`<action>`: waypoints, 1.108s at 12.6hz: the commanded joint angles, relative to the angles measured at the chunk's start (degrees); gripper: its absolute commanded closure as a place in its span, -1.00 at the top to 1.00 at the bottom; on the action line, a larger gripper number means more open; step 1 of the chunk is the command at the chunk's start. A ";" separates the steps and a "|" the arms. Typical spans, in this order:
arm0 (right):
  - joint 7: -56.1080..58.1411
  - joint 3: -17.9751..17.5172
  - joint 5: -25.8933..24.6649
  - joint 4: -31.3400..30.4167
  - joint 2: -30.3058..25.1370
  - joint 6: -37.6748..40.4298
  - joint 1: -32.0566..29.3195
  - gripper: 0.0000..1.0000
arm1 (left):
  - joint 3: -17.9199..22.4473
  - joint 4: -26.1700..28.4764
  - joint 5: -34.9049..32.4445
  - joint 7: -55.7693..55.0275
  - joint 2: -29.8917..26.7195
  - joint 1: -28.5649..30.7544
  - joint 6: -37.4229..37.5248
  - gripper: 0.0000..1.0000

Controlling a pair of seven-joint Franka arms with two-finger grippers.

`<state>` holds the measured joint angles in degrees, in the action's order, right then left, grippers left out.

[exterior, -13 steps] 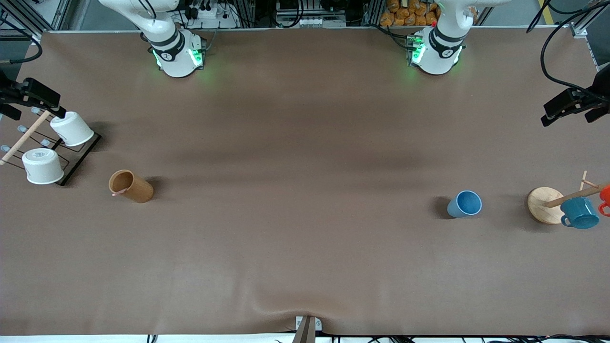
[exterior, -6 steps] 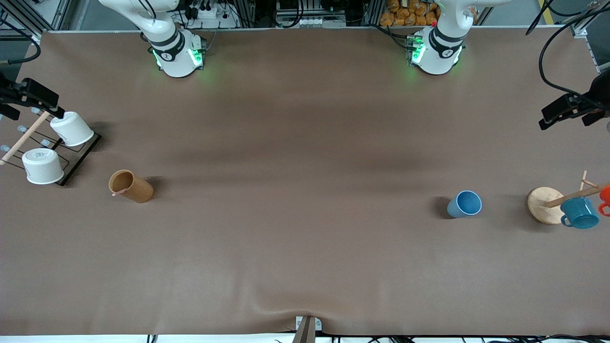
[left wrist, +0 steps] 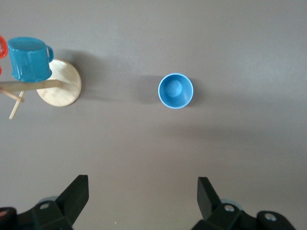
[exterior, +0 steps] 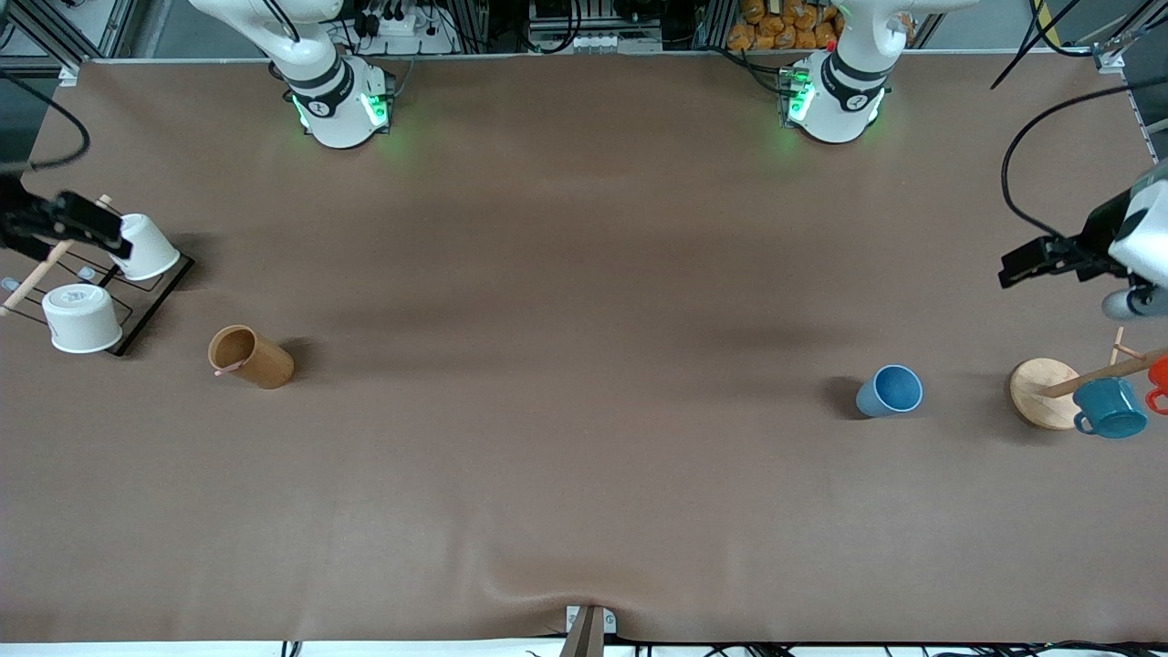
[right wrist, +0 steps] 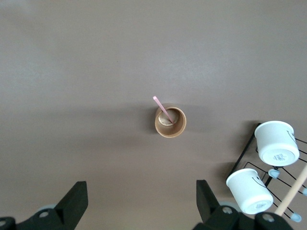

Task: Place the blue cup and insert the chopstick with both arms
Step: 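Reach the blue cup with the left gripper while the right gripper descends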

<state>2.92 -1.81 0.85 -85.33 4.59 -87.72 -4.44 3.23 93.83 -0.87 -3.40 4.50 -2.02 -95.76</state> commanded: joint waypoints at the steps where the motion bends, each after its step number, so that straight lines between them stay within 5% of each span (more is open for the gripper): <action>1: -0.46 -0.56 -0.85 0.43 3.40 -1.14 -0.31 1.00 | 0.02 -0.14 0.16 0.94 -0.19 0.17 -0.83 1.00; 11: 0.33 -0.65 -4.81 0.43 13.68 -6.33 2.68 1.00 | -0.06 4.87 -2.97 2.70 9.82 -0.09 -15.67 1.00; 14: 0.33 -0.56 -5.33 0.95 16.32 -6.33 2.24 1.00 | -0.15 10.04 -5.20 4.89 11.50 0.00 -24.35 1.00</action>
<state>3.04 -2.25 -3.01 -85.45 19.27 -94.17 -1.87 3.13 100.26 -4.55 0.09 16.01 -1.97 -114.95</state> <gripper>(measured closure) 0.000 0.000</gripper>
